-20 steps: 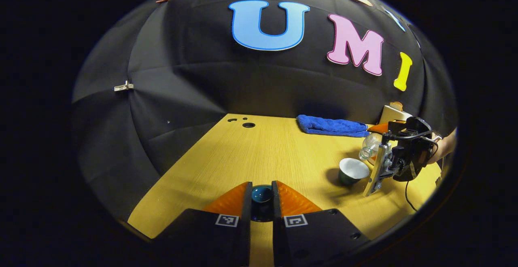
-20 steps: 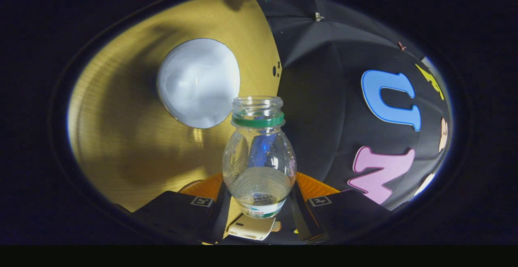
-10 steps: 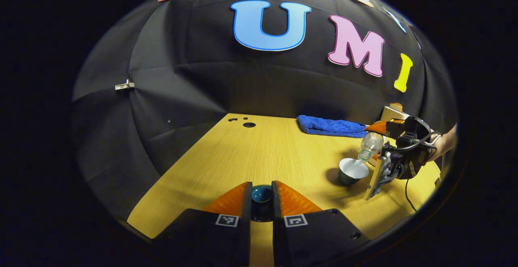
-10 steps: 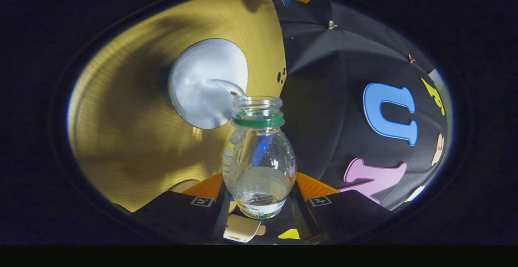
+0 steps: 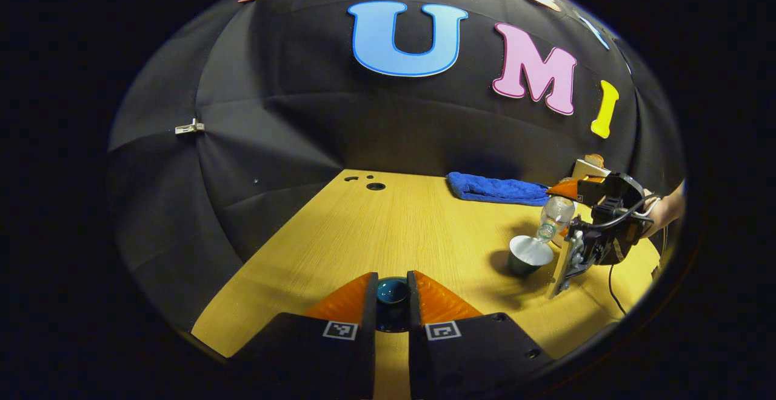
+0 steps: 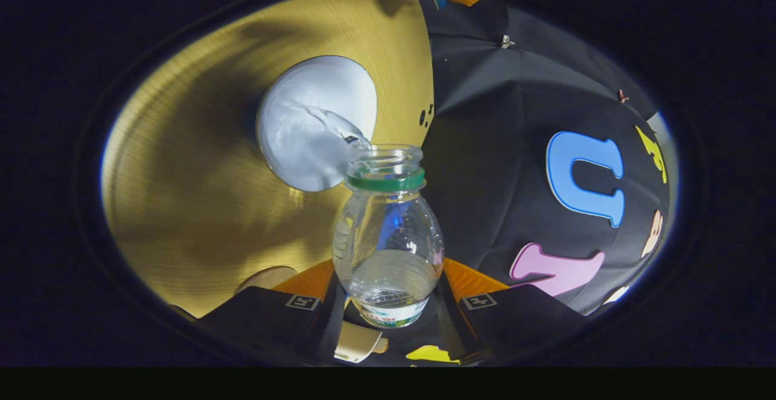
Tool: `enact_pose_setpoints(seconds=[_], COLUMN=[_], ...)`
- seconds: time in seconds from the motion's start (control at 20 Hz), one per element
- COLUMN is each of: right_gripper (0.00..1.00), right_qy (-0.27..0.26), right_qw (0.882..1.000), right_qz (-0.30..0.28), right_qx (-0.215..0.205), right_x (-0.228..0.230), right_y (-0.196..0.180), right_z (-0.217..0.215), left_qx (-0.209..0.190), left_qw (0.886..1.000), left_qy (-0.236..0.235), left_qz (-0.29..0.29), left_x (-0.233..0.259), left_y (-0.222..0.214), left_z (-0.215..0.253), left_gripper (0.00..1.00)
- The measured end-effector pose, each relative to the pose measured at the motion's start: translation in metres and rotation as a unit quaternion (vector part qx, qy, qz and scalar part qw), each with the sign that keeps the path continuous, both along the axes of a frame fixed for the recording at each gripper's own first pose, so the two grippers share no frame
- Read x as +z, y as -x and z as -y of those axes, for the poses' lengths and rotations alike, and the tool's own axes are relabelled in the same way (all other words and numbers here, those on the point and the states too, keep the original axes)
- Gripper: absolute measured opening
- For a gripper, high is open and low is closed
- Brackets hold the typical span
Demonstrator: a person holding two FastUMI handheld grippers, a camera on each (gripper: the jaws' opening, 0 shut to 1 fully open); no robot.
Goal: Open the teacup lid with one hand, grasp the water bottle and pour water into the teacup with the other hand; after pouring, place the water bottle on the coaster and then close the teacup lid.
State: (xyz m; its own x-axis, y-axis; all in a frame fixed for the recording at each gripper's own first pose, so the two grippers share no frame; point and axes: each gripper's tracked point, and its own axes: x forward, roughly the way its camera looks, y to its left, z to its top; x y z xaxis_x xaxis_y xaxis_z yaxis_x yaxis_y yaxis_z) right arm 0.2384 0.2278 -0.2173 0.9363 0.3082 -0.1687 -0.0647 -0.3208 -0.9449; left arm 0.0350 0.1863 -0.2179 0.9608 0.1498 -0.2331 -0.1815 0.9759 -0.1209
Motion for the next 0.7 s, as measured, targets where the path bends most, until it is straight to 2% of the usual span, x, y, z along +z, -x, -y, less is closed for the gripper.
enact_pose_setpoints(seconds=[0.05, 0.1, 0.15, 0.6, 0.7], right_gripper=[0.7, 0.7, 0.7, 0.7, 0.7], right_qy=[0.004, 0.009, 0.013, 0.052, 0.06], right_qw=[1.0, 1.0, 1.0, 0.998, 0.997], right_qz=[0.002, 0.003, 0.005, 0.012, 0.008], right_qx=[0.003, 0.007, 0.01, 0.035, 0.039], right_x=[0.0, 0.0, 0.0, 0.007, 0.007], right_y=[0.0, 0.0, 0.001, 0.001, 0.0], right_z=[-0.001, -0.002, -0.003, -0.013, -0.013], left_qx=[0.0, 0.0, 0.001, -0.002, -0.001], left_qw=[1.0, 1.0, 1.0, 1.0, 1.0], left_qy=[0.001, 0.001, 0.0, -0.007, -0.007], left_qz=[-0.004, -0.007, -0.01, -0.007, -0.004], left_x=[-0.002, -0.006, -0.009, -0.004, -0.003], left_y=[0.001, 0.001, 0.002, 0.004, 0.003], left_z=[0.0, -0.001, -0.001, 0.003, 0.003], left_gripper=[0.26, 0.23, 0.26, 0.27, 0.22])
